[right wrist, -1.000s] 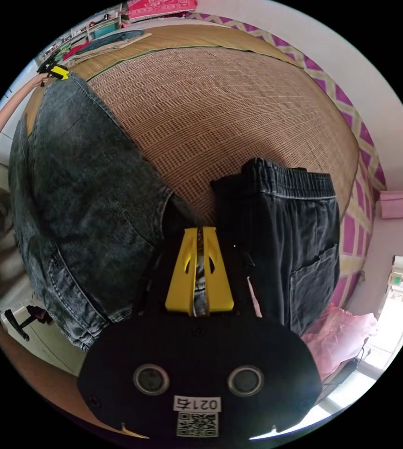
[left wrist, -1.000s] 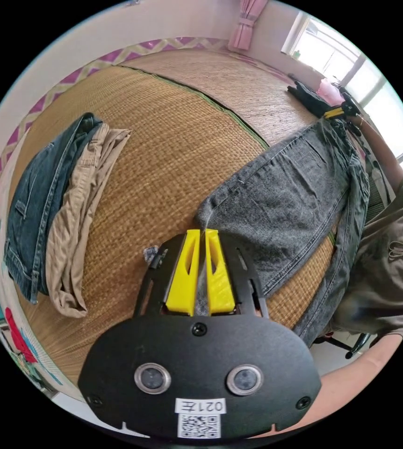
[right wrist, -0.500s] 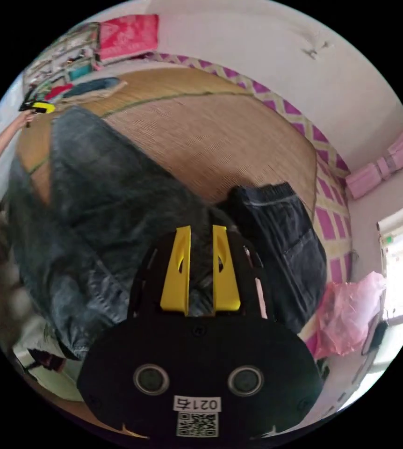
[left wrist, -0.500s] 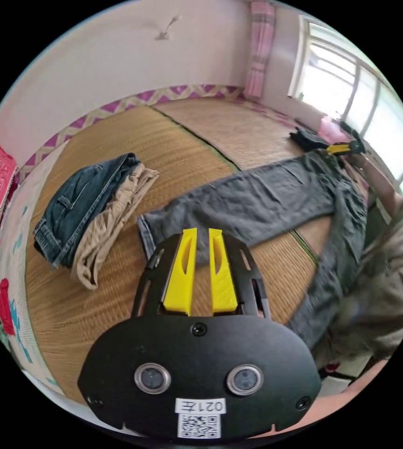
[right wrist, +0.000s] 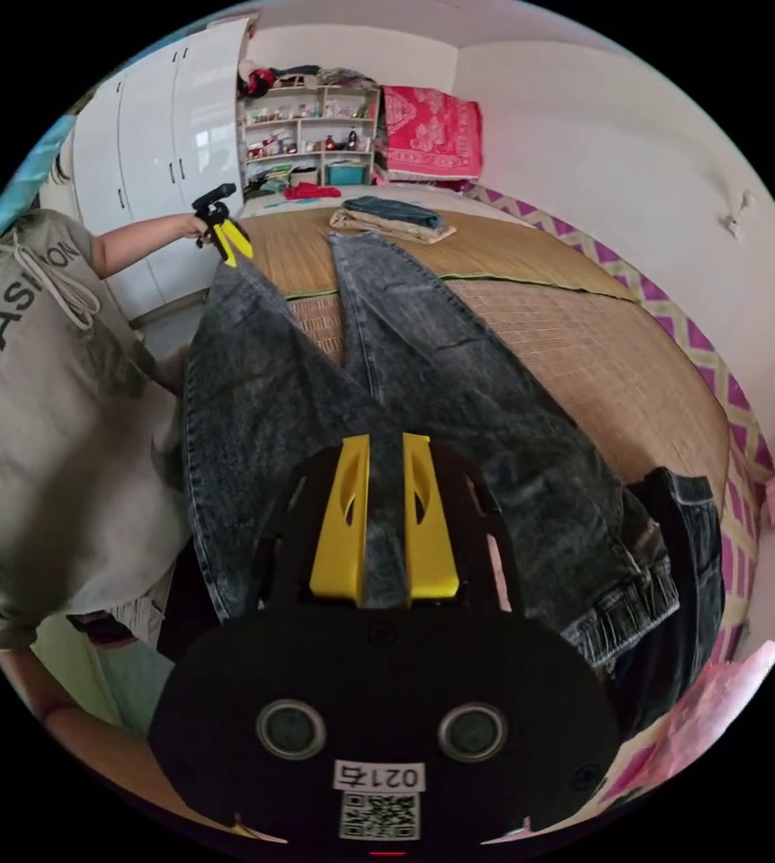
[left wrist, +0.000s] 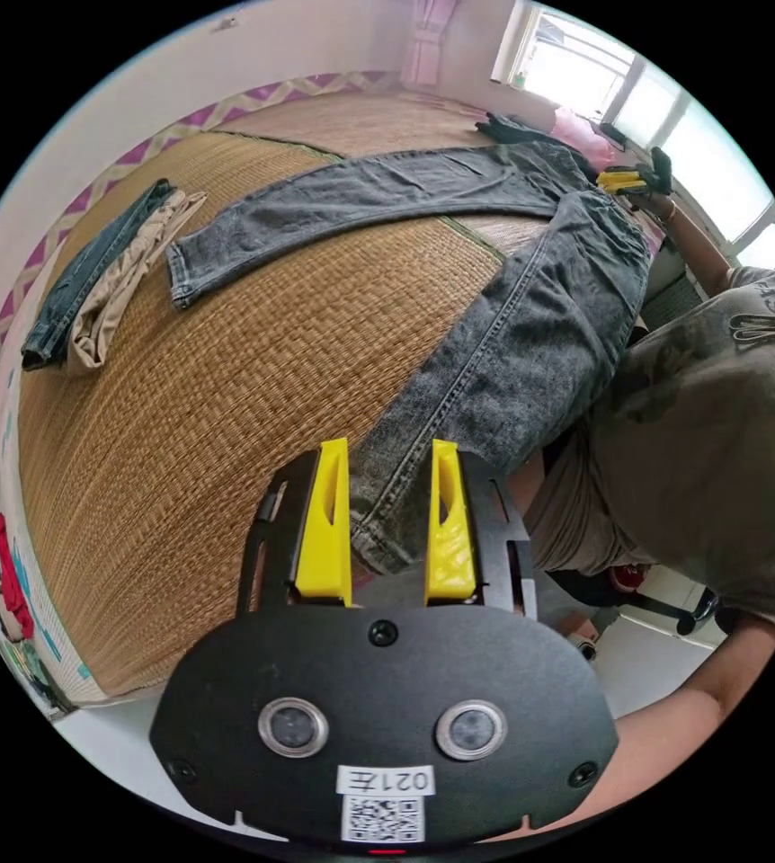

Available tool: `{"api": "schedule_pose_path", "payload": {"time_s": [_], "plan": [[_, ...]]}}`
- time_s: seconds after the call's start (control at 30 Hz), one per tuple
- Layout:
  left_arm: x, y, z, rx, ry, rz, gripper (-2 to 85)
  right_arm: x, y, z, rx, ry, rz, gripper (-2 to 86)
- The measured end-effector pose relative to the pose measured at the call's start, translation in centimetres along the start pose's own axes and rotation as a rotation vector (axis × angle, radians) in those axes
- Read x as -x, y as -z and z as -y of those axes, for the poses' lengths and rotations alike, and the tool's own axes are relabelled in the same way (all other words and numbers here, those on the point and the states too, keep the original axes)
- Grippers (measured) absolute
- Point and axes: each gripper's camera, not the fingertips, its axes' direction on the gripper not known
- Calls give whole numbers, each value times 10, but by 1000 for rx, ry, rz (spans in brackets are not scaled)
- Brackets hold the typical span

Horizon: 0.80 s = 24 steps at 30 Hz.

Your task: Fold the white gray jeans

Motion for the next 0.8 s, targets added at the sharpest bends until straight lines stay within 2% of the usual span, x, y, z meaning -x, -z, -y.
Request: {"api": "schedule_pose_path", "payload": {"time_s": [0.1,0.2,0.3,0.37,0.5,0.57,0.67,0.73,0.8], "plan": [[5,-1,13,7,-38,-14,110,5,-42,41,83,117,85,86],[7,-1,22,11,-73,-92,46,15,-81,84,165,233,130,96],[8,0,30,24,-70,-129,5,10,-115,109,280,289,126,93],[9,13,35,29,-64,-152,-3,-2,-131,114,344,276,241,72],[19,68,51,21,-37,-224,-7,-20,-109,116,272,287,367,51],[28,119,77,5,-57,-175,-7,-26,-96,117,235,277,404,49],[57,160,122,1,-62,-89,-7,-27,-92,119,178,246,348,49],[90,149,147,35,-31,-103,-6,-31,-103,120,163,181,303,50],[125,103,162,119,22,-163,-4,-33,-129,113,173,103,245,58]]}}
